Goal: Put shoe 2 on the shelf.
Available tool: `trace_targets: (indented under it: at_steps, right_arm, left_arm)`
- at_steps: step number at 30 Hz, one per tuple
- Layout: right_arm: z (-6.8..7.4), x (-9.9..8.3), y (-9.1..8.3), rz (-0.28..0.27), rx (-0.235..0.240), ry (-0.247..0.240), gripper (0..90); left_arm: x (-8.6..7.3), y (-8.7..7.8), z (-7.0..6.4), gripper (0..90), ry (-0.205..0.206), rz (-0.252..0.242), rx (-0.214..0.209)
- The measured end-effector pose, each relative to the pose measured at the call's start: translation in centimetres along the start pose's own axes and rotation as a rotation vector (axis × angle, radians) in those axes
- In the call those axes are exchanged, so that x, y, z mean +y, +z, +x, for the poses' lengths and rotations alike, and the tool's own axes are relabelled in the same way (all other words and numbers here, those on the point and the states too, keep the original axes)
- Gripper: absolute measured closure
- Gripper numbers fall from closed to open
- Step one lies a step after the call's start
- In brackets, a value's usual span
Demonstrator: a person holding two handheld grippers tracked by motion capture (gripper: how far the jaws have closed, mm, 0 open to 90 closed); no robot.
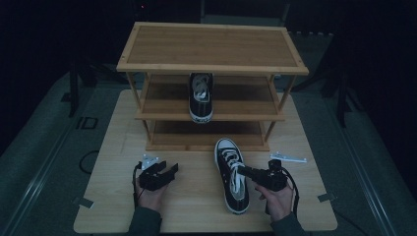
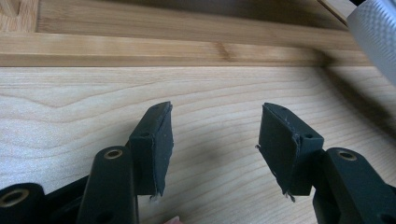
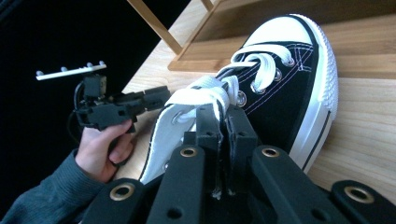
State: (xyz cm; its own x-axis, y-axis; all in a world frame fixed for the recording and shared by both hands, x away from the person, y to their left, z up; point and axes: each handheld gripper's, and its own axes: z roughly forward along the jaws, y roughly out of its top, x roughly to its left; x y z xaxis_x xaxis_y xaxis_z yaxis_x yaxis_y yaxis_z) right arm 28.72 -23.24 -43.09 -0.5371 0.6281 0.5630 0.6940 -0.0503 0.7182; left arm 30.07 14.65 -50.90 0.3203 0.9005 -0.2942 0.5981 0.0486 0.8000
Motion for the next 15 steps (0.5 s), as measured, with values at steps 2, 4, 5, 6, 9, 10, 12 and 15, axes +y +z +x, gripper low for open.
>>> trace_targets:
  at_steps: [2,4,5,6,9,10,12,15]
  right_arm:
    - [0.4,0.2,-0.2,-0.003,0.001,0.001,86.4]
    - [0.7,0.3,-0.3,-0.006,0.003,0.002,86.4]
    - [0.8,0.4,-0.4,-0.009,0.005,0.002,86.4]
    - [1.0,0.5,-0.5,-0.009,0.007,0.002,86.4]
    - [1.5,0.8,-0.8,-0.016,0.012,-0.005,86.4]
    - [1.7,0.9,-1.0,-0.018,0.014,-0.007,86.4]
    - [2.0,1.1,-1.2,-0.023,0.021,-0.008,86.4]
    - [2.3,1.3,-1.8,-0.030,0.027,-0.011,86.4]
  left_arm:
    - [0.0,0.0,0.0,45.1,-0.001,-0.001,0.000]
    - [0.0,0.0,0.0,45.1,0.001,0.001,0.000]
    - [0.0,0.0,0.0,45.1,0.002,0.002,0.000]
    - [0.0,0.0,0.0,45.1,0.002,0.002,0.000]
    - [0.0,0.0,0.0,45.1,0.002,0.002,0.001]
    - [0.0,0.0,0.0,45.1,0.001,0.002,0.001]
    - [0.0,0.0,0.0,45.1,0.002,0.003,0.000]
    - [0.0,0.0,0.0,45.1,0.001,0.003,0.001]
